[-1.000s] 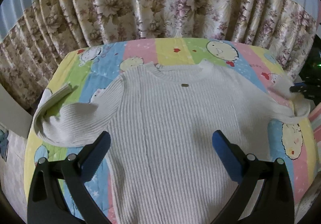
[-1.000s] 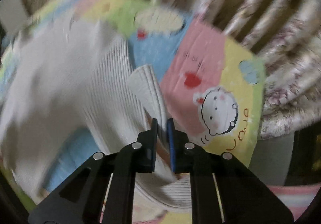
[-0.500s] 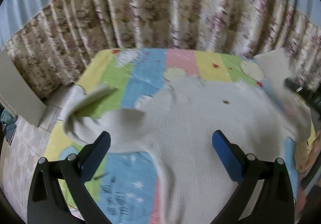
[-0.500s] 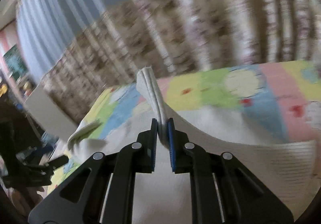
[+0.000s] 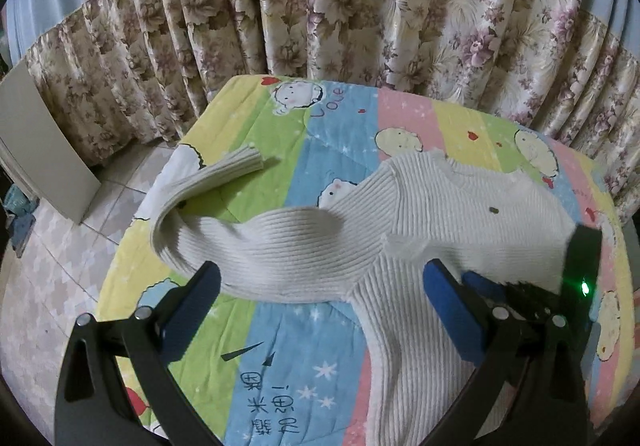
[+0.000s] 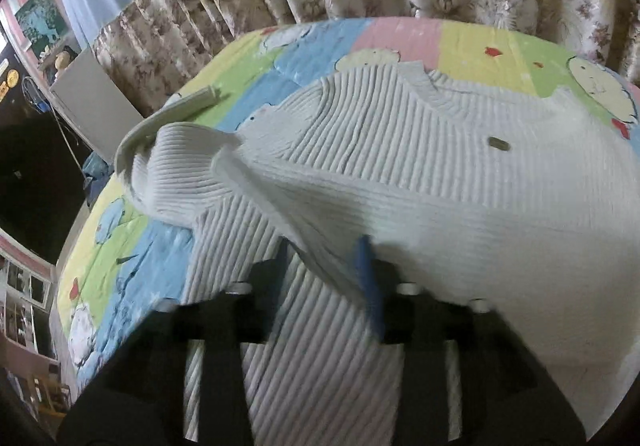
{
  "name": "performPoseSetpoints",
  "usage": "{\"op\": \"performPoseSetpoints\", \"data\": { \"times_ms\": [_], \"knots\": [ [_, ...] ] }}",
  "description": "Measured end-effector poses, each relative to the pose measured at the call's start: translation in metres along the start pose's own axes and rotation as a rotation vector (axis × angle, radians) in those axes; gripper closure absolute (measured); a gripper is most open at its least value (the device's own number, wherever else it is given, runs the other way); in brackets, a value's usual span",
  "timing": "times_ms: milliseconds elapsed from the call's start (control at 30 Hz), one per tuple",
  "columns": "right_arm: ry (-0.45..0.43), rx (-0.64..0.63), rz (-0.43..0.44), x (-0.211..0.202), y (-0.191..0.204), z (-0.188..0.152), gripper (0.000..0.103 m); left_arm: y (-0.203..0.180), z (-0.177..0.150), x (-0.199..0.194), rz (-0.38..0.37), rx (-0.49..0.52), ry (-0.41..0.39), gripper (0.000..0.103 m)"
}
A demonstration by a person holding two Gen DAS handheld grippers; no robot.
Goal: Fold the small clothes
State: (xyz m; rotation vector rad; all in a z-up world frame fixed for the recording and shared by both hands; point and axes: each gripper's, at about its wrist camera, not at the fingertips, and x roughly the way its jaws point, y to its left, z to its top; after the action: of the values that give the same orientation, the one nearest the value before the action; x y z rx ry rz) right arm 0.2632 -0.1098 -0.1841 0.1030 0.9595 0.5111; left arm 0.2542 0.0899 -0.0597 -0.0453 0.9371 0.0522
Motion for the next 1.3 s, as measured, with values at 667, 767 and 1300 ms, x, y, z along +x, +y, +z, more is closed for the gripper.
{"op": "performPoseSetpoints", "data": {
  "times_ms": [667, 767, 1300],
  "knots": [
    [-0.152, 0.14, -0.211, -0.115, -0.104, -0.036, 0.016, -0.088, -0.017, 0.122, -0.134, 0.119, 0.18, 0.002],
    [-0.17, 0.169, -0.216, -0.125, -0.116, -0.038, 0.016, -0.089, -0.021, 0.133, -0.126, 0.118, 0.203, 0.002],
    [-0.113, 0.14, -0.485, -0.139, -0.189, -0.044, 0.029, -0.119, -0.028, 0.138, -0.026, 0.313, 0.171, 0.014]
  ]
}}
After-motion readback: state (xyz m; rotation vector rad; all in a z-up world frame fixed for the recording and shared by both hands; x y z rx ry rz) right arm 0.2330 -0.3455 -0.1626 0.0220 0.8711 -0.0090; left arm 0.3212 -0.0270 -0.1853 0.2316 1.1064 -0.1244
